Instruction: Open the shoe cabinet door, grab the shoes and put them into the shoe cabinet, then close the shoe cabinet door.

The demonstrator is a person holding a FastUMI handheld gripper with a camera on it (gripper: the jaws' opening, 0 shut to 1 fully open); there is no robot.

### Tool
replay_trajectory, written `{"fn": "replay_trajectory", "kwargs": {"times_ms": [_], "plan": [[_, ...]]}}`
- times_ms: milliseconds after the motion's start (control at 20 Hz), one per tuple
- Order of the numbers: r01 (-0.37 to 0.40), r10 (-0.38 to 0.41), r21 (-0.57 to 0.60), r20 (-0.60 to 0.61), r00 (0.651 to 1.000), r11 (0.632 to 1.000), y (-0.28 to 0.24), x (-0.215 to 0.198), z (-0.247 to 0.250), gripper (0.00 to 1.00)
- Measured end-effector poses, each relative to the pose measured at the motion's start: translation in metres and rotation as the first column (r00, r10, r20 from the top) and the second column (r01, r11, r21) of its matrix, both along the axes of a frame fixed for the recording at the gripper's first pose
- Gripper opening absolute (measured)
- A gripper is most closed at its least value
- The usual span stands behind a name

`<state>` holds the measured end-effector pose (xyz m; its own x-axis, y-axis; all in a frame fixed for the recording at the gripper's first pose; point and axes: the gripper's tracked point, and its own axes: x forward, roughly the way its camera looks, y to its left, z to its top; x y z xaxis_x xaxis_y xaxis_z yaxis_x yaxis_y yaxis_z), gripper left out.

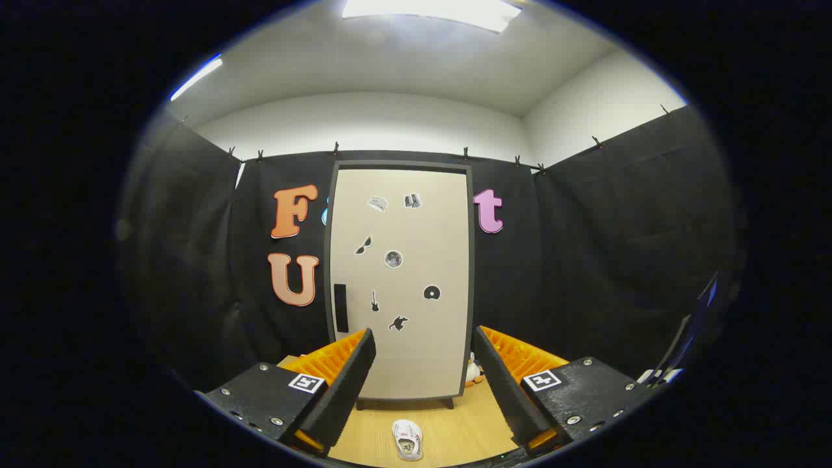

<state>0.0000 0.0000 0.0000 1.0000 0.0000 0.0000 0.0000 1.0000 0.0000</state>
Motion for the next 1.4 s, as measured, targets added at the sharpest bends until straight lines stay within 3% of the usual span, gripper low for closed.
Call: {"fn": "replay_trajectory", "kwargs": {"times_ms": [750, 1400], "plan": [[-0.044, 0.044, 0.010, -0.007, 0.999, 0.999, 0.016, 0.015, -0.002, 0.95], [-0.056, 0.056, 0.018, -0.023, 0.998, 0.998, 0.066, 0.041, -0.019, 0.95]]}}
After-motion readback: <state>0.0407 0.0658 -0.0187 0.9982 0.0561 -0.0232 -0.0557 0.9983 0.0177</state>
